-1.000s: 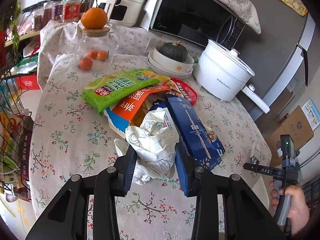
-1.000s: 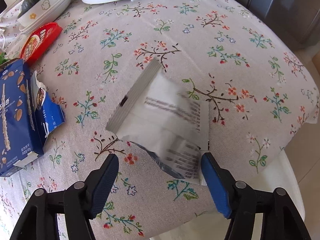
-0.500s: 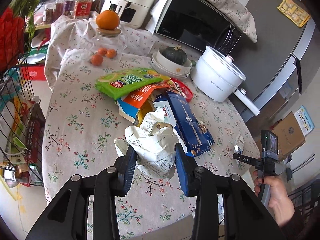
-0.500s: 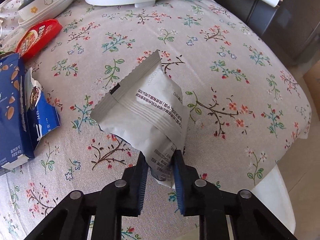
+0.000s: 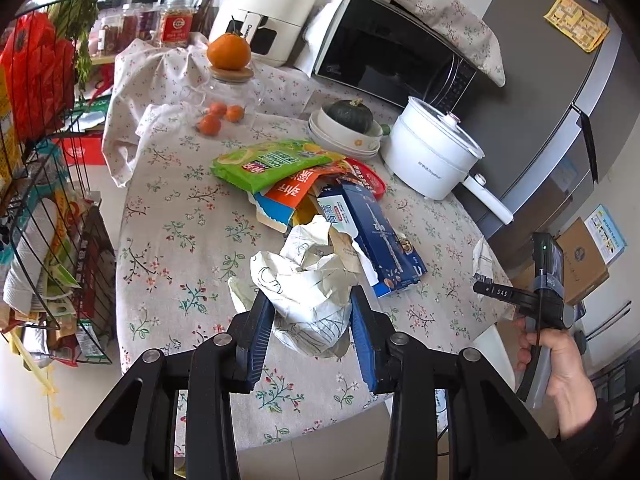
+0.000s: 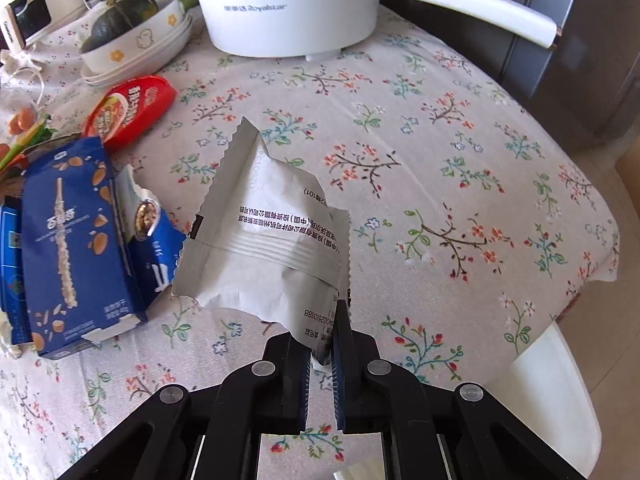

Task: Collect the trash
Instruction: 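Carry the paper into the white bin and open the left tool while the right tool carries the wrapper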

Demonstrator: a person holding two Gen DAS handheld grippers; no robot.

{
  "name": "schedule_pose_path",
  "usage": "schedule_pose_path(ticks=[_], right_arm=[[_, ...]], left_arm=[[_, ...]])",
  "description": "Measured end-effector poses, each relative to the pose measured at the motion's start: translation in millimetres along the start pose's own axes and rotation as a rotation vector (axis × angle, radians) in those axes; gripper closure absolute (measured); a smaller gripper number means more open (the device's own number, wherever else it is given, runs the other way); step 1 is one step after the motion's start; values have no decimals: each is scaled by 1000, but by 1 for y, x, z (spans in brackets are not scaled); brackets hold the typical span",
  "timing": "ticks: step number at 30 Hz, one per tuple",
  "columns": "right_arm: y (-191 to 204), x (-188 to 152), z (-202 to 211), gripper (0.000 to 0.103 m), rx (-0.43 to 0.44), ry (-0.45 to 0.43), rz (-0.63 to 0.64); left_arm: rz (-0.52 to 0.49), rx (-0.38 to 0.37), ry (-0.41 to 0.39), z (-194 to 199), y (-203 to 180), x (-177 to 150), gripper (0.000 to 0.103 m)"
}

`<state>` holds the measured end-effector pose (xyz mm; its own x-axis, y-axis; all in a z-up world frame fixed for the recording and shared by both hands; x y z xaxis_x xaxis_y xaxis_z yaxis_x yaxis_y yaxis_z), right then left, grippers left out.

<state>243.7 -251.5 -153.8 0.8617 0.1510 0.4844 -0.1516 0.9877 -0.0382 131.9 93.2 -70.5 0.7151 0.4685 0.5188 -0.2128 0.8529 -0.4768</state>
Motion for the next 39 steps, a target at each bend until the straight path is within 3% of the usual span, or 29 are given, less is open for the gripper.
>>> schedule_pose_path(ticks=[7,14,25,39], right_arm=[[22,2,41,96,52,-73,56],[16,-19,76,96,83,-107,74],[-28,-72,104,96,90,-97,26],[-97,-128,101,96,73,-39,-72]], left_arm=[[-30,-15,2,7,-15,-8,64],[-76,-49,19,7,-41,-22,64],[-164,-110,89,-11,-97,-59,63],[-332,-202,220,-56,-193,-135,63]])
Point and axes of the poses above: each gripper's, at about its wrist camera, not at the fingertips, and z roughly against the way its jaws point, y to its left, x to its top, the point moved 9 cm from there along -z, roughly the way its jaws point, and after that the axes turned 13 degrees about z, right-handed, at the moved point
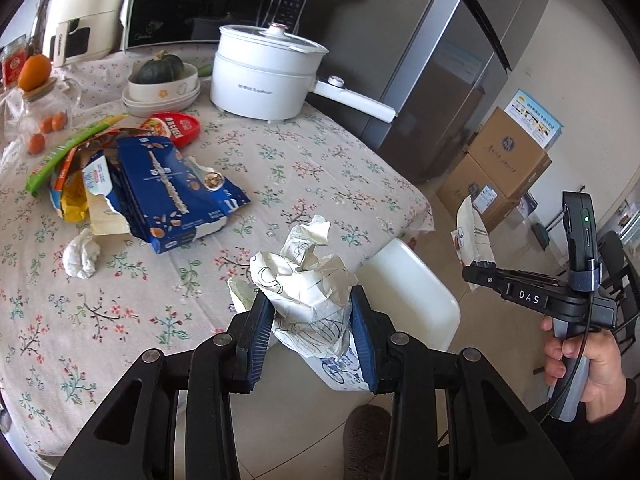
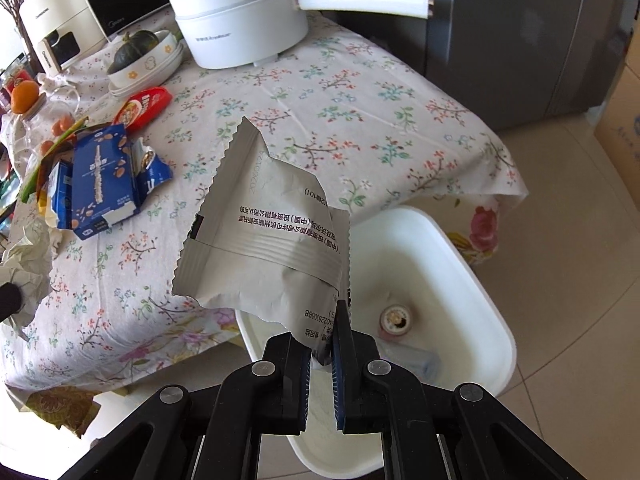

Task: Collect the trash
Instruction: 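Carry the paper into the white bin and open the left tool while the right tool carries the wrapper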

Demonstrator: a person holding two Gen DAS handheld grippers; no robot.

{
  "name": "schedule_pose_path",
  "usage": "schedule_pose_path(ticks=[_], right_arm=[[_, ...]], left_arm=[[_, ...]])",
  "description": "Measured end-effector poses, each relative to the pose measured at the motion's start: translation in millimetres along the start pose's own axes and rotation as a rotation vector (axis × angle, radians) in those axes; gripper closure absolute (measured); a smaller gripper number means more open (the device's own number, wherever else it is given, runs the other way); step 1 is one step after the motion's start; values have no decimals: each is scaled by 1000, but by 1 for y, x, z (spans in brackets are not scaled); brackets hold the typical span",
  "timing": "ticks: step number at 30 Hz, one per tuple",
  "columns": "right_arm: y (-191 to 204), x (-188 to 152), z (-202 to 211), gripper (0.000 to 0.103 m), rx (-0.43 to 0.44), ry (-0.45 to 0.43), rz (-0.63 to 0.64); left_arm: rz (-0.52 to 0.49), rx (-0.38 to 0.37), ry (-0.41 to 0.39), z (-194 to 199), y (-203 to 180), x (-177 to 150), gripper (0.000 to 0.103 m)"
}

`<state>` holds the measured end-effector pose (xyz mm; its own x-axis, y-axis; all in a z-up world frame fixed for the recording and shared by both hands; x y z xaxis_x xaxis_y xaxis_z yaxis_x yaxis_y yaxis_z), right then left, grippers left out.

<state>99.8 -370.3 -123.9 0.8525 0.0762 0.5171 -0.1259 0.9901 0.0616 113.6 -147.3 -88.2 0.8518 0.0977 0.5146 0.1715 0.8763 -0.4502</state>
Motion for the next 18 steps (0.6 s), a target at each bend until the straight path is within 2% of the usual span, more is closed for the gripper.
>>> schedule_pose_path(ticks=[10,18], right_arm=[[-36,-28,-6,96,-11,53,-59],[-51,-48,-16,96,-23,101,-83]], left_arm=[[-144,-36,102,-67,-65,-32,63],[-218,-25,166,-116,-82,-56,62]])
Point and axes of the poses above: each gripper's, at about its wrist camera, not at the fingertips, and z roughly against the way its jaws point, y to its left, x to its top, the point moved 9 cm from there along -z, roughly the way its jaws point, and after that the axes turned 13 degrees about z, right-handed, at the moved point
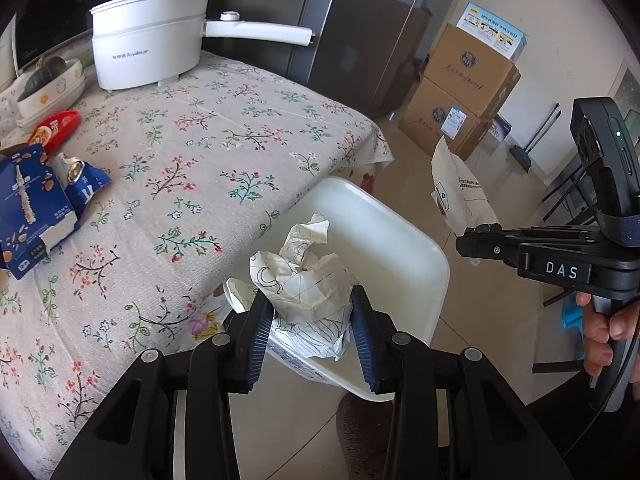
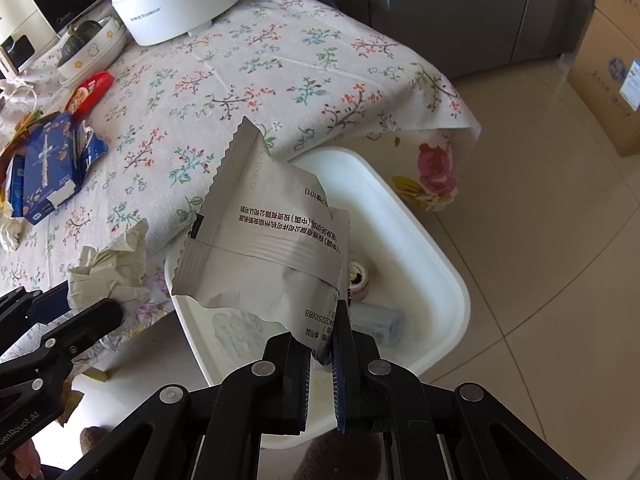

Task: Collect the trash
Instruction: 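Carry the paper into the white bin and open the left tool while the right tool carries the wrapper, then drop the white wrapper into the bin by opening the right tool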

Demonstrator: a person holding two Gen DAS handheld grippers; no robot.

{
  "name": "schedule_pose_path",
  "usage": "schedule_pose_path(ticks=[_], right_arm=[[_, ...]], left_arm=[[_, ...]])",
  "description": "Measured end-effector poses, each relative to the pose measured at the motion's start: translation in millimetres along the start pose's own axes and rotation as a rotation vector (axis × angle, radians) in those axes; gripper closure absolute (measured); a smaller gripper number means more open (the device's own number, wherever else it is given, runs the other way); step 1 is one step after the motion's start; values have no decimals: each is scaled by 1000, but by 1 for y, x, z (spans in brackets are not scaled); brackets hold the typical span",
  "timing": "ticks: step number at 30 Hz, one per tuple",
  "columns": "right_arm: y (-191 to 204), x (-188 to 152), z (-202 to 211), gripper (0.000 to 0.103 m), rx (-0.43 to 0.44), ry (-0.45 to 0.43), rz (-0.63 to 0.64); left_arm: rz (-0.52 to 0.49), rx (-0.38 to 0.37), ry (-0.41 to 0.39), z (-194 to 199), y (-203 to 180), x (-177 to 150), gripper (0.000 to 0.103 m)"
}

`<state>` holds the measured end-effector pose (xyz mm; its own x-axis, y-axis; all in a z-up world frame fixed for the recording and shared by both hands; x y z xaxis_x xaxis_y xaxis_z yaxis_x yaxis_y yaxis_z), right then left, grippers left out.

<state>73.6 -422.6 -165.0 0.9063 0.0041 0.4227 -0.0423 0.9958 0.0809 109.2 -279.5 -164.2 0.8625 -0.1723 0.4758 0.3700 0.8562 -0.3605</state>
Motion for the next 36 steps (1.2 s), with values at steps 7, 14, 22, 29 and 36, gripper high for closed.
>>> schedule_pose_path(ticks=[7,14,22,29,36], right_arm=[[-9,-7,-7,96,-10,29,-12],[-10,-8,-13,95,-12,50,-10],[-11,-11,-19,95,-6,75,-14],[-15,-13,-26,89,-10,103,-27],[-5,-9,-24,41,0,110,-36]], left_arm=[[8,-2,18,-29,-1,5,57],[27,42,-10,-38,3,13,25],[63,99,-16,-22,22,18,21],[80,136,-54,3,44,25,21],[84,145,-71,24,62,24,21]])
Point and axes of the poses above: each gripper's, at about its wrist camera, not at the fingertips, and z roughly against the way its jaws point, y to its left, x to its top, the point moved 9 cm from there along -z, roughly the way its jaws point, and after that the axes turned 13 degrees about z, right-handed, at the moved point
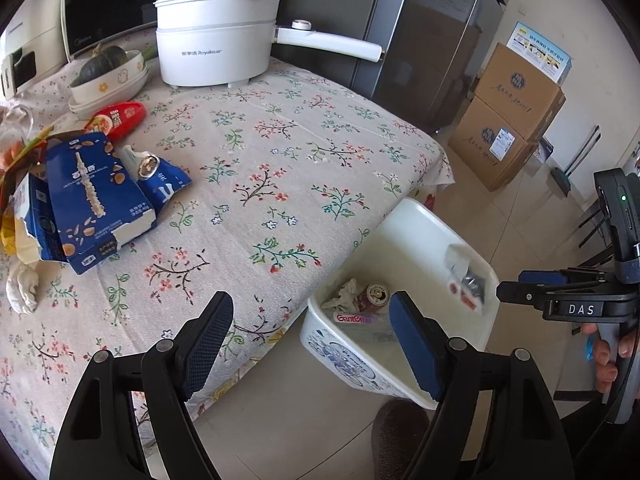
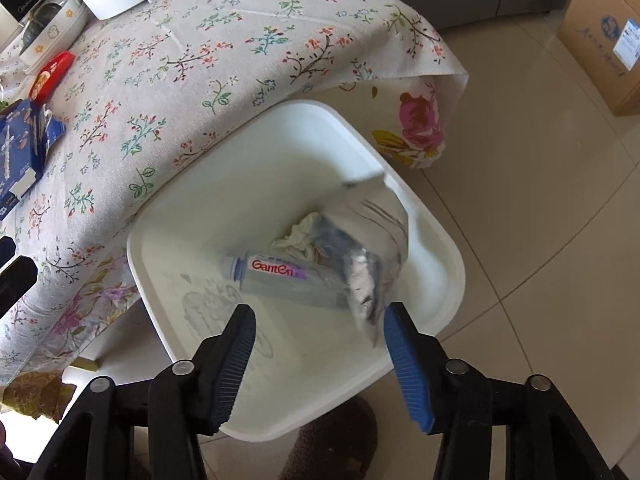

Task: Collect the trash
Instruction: 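Drop the white wrapper into the bin by opening the right tool, then grasp the small white tissue ball with the left tool while the right tool grasps the blue biscuit box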

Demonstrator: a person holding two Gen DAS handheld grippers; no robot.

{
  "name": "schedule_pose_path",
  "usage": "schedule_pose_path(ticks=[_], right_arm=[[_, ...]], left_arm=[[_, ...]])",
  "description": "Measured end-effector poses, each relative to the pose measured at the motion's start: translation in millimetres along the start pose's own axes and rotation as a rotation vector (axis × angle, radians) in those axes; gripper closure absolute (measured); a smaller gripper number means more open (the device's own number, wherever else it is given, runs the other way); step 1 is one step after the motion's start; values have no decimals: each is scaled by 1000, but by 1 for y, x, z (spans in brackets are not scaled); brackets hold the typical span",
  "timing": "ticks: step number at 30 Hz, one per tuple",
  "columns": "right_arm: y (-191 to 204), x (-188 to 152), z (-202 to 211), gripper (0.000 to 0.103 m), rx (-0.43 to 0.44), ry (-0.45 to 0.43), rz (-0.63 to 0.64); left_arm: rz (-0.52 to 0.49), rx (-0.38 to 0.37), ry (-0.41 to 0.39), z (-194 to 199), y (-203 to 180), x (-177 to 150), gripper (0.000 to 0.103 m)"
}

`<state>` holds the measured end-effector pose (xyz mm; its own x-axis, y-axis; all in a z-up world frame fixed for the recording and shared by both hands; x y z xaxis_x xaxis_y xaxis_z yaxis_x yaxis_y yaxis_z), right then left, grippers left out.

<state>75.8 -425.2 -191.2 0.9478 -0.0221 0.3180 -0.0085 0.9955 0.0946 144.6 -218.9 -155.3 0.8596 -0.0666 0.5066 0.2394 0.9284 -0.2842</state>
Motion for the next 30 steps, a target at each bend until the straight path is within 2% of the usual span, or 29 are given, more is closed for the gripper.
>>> schedule_pose_path(ticks=[5,14,22,30], right_arm=[[8,6,3,36,1,-13,10],[33,28,1,34,-31,-31,63],[82,54,-8,30,-4,-45,135],[149,93,-30,28,41,-39,223]], left_arm=[[10,27,-21,16,25,2,21],[142,107,-33,37,101,6,21],[244,156,-45,52,161,7,21],[328,201,-61,64,222,15,21]])
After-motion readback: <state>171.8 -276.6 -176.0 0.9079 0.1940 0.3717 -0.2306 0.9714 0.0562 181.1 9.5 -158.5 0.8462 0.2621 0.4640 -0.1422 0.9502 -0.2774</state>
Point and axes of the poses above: each gripper's, at about its wrist camera, not at the fingertips, and z roughly against the way its jaws point, y to its left, x to its top, the point moved 9 cm from there along -z, roughly the way its jaws point, and after that the axes turned 13 degrees about z, right-handed, at the moved point
